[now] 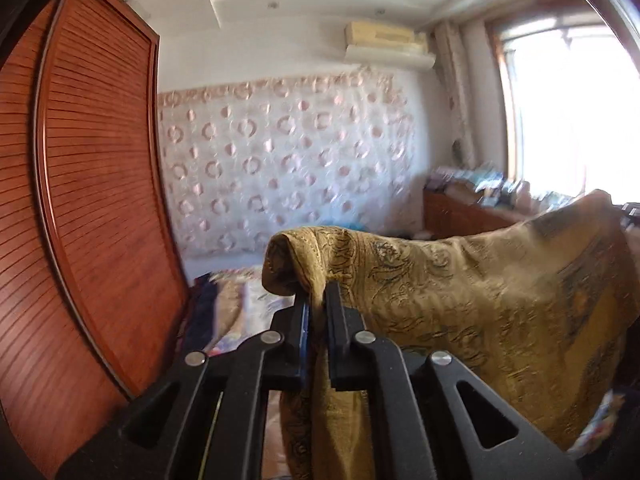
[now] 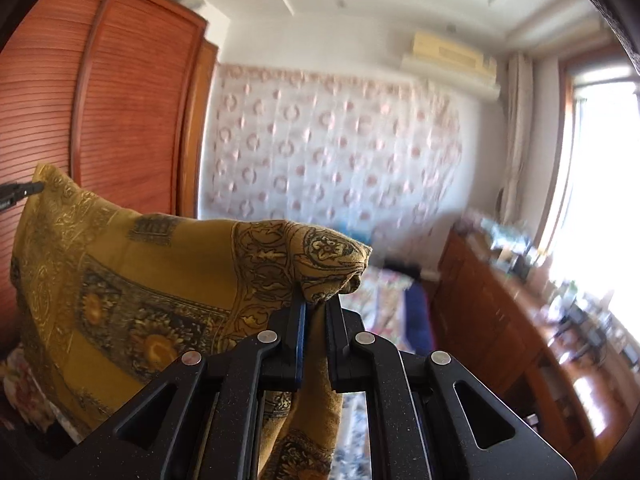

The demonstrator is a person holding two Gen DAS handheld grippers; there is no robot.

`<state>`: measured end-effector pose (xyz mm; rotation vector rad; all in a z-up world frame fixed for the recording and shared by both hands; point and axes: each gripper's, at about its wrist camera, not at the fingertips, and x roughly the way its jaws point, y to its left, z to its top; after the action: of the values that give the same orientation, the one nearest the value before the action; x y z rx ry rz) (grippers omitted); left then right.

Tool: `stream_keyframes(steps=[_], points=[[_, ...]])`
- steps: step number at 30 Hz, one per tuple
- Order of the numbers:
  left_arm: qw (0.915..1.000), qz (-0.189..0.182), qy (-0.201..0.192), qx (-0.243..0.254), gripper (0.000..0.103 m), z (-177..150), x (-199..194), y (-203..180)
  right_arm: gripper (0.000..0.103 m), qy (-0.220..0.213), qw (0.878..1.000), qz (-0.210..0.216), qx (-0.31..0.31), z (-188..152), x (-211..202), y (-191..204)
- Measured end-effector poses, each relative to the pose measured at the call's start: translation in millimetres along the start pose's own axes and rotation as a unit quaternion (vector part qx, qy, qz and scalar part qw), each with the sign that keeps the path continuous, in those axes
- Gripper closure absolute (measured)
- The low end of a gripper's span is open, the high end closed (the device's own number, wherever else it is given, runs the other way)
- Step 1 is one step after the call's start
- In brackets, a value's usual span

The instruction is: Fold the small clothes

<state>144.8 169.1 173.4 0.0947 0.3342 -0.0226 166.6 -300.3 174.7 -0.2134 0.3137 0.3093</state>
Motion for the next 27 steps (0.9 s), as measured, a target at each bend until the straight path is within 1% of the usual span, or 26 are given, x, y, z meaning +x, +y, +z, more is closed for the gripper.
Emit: stream_keyframes(steps=[1, 2, 3, 4, 5, 6, 8, 9, 10, 12, 13, 14, 16, 18, 22, 24, 27], points=[[0.9998, 0.010, 0.015, 0.009, 0.096, -9, 28, 0, 0.097, 0.019, 1.000, 0.002, 0.018, -5, 31, -3], [0.9996, 0.010, 0.026, 0.009, 0.094, -16, 47, -2, 0.096, 0.034, 0.999, 0.003, 0.028, -10, 50, -2], [0.9989, 0.009, 0.046, 0.008, 0.091, -27, 67, -2, 0.089, 0.056, 0.998, -0.006, 0.030, -18, 80, 0], [0.9974, 0.002, 0.072, 0.003, 0.090, -41, 92, 2, 0.084, 0.071, 0.997, -0.022, 0.029, -27, 104, 3], [0.9966, -0.001, 0.082, 0.001, 0.085, -47, 102, 0, 0.076, 0.084, 0.995, -0.036, 0.031, -33, 121, 4], [0.9953, 0.000, 0.097, -0.004, 0.071, -58, 114, 1, 0.073, 0.098, 0.994, -0.044, 0.034, -41, 137, 3], [0.9919, -0.007, 0.125, -0.021, 0.055, -77, 130, 2, 0.072, 0.128, 0.990, -0.043, 0.043, -63, 166, 5], [0.9895, -0.010, 0.141, -0.029, 0.049, -87, 135, 1, 0.072, 0.137, 0.989, -0.040, 0.047, -72, 173, 5], [0.9876, -0.009, 0.153, -0.034, 0.048, -98, 138, 2, 0.071, 0.143, 0.988, -0.032, 0.048, -85, 178, 10], [0.9870, -0.015, 0.157, -0.031, 0.047, -112, 133, -5, 0.066, 0.149, 0.988, -0.019, 0.046, -100, 179, 16], [0.9864, -0.016, 0.160, -0.032, 0.047, -120, 129, -8, 0.066, 0.153, 0.987, -0.012, 0.042, -108, 179, 20], [0.9857, -0.019, 0.163, -0.038, 0.047, -128, 125, -11, 0.065, 0.158, 0.987, -0.005, 0.035, -118, 179, 25], [0.9843, -0.026, 0.168, -0.048, 0.046, -136, 121, -16, 0.059, 0.164, 0.986, 0.004, 0.027, -133, 176, 33], [0.9832, -0.034, 0.171, -0.053, 0.046, -147, 112, -23, 0.045, 0.169, 0.985, 0.026, 0.032, -150, 177, 37], [0.9799, -0.056, 0.183, -0.057, 0.046, -169, 104, -39, 0.044, 0.187, 0.980, 0.031, 0.055, -174, 183, 38], [0.9779, -0.066, 0.190, -0.058, 0.046, -179, 106, -45, 0.044, 0.202, 0.977, 0.037, 0.063, -187, 188, 38], [0.9751, -0.073, 0.202, -0.055, 0.046, -192, 104, -51, 0.044, 0.221, 0.972, 0.036, 0.077, -206, 193, 37]])
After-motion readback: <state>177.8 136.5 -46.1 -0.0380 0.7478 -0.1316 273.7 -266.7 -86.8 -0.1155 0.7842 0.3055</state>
